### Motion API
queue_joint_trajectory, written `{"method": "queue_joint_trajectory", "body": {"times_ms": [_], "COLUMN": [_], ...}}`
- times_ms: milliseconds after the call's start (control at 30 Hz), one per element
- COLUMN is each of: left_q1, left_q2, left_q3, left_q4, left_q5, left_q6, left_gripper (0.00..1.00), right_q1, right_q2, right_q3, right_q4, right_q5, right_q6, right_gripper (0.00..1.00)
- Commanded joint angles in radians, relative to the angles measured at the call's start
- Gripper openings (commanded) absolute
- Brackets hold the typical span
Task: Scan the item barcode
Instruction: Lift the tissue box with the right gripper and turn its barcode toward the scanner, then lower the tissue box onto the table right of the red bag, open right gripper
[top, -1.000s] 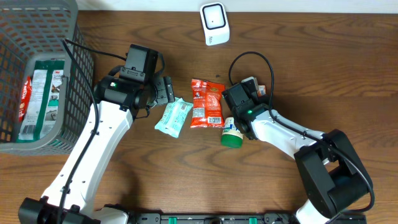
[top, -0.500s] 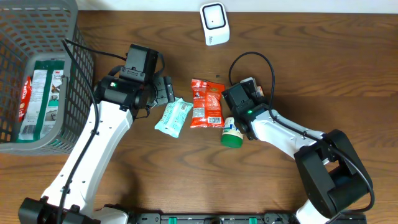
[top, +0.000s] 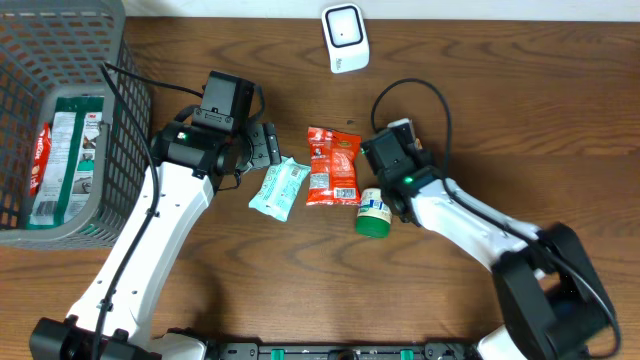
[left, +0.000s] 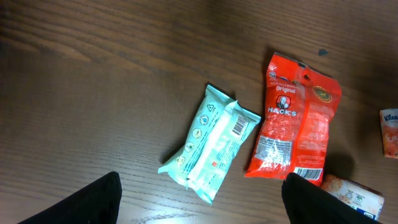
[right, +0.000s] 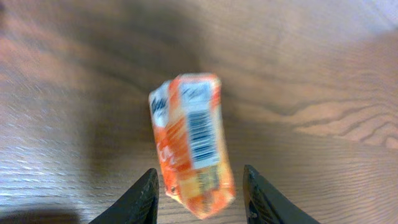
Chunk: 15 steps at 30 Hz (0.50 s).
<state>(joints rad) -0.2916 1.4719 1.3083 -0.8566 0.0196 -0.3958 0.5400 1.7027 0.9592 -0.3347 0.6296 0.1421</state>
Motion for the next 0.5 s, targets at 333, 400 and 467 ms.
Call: {"method": "queue_joint_trajectory", "body": {"times_ms": [333, 400, 467], "left_q1": [0.003, 0.003, 0.003], "left_q2": [0.009, 0.009, 0.009], "left_q3": [-0.002, -0.002, -0.002], "left_q4": [-0.002, -0.002, -0.002], "left_q5": [-0.009, -0.009, -0.009], "left_q6": [-0.008, -0.008, -0.008], "left_gripper": [0.83, 0.83, 0.83], "right_q1": [-0.24, -0.296, -0.323], "right_q2": [-0.216, -0.177, -0.134], "right_q3": [0.008, 0.008, 0.008], "right_q4": [-0.034, -0.049, -0.051], "right_q5": [-0.573, -0.646, -0.672], "right_q6": [-0.066, -0.073, -0.087], "right_gripper": [0.61, 0.63, 0.64]}}
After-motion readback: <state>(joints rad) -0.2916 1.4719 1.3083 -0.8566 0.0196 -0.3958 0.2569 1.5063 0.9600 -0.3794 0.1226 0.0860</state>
